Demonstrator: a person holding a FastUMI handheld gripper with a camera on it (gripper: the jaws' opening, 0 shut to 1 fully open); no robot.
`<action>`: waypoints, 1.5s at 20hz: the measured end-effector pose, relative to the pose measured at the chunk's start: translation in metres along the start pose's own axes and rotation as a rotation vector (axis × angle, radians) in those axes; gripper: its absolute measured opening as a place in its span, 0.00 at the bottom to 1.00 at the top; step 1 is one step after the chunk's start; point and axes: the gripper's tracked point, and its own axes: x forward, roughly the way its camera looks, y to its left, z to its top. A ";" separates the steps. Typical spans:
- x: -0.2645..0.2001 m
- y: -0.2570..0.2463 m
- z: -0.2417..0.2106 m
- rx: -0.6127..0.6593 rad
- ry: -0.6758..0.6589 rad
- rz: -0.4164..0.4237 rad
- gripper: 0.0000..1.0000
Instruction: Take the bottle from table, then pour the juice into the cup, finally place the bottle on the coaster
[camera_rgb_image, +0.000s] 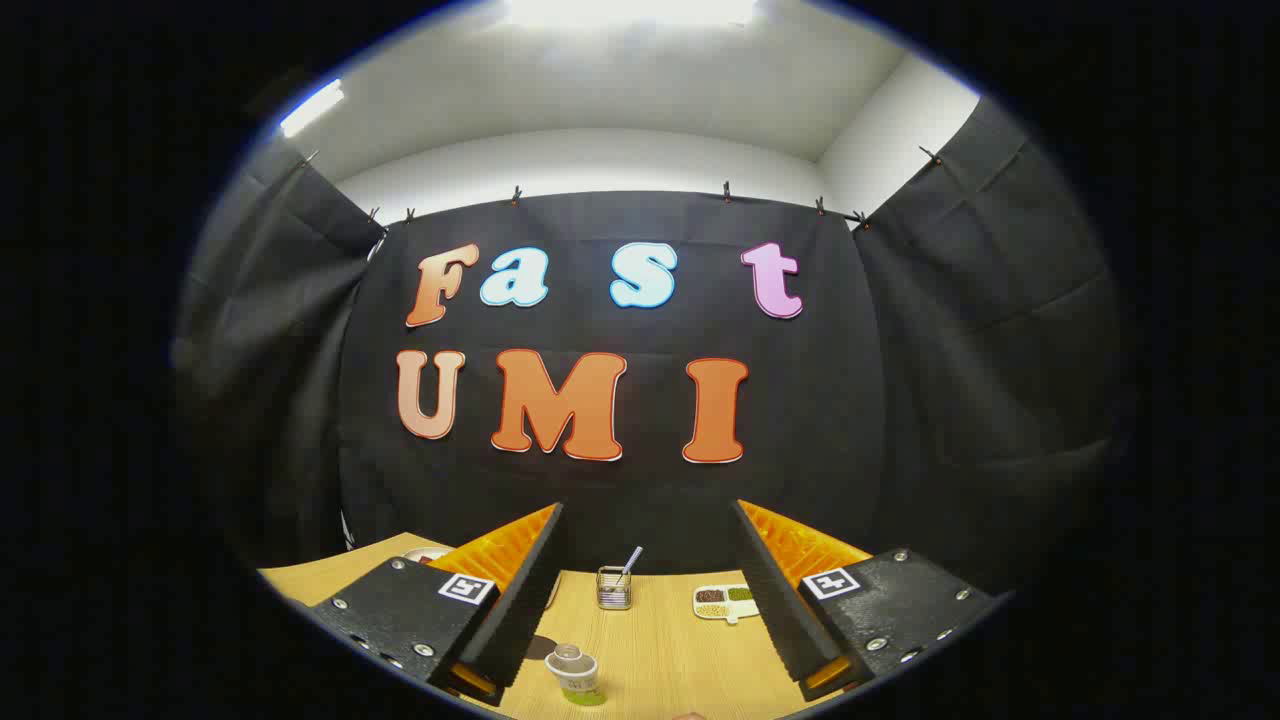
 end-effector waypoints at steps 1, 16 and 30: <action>0.000 0.001 0.001 -0.007 -0.002 0.001 0.96; 0.011 0.014 -0.034 0.031 0.043 0.045 0.96; 0.010 0.032 -0.084 0.057 0.098 0.140 0.97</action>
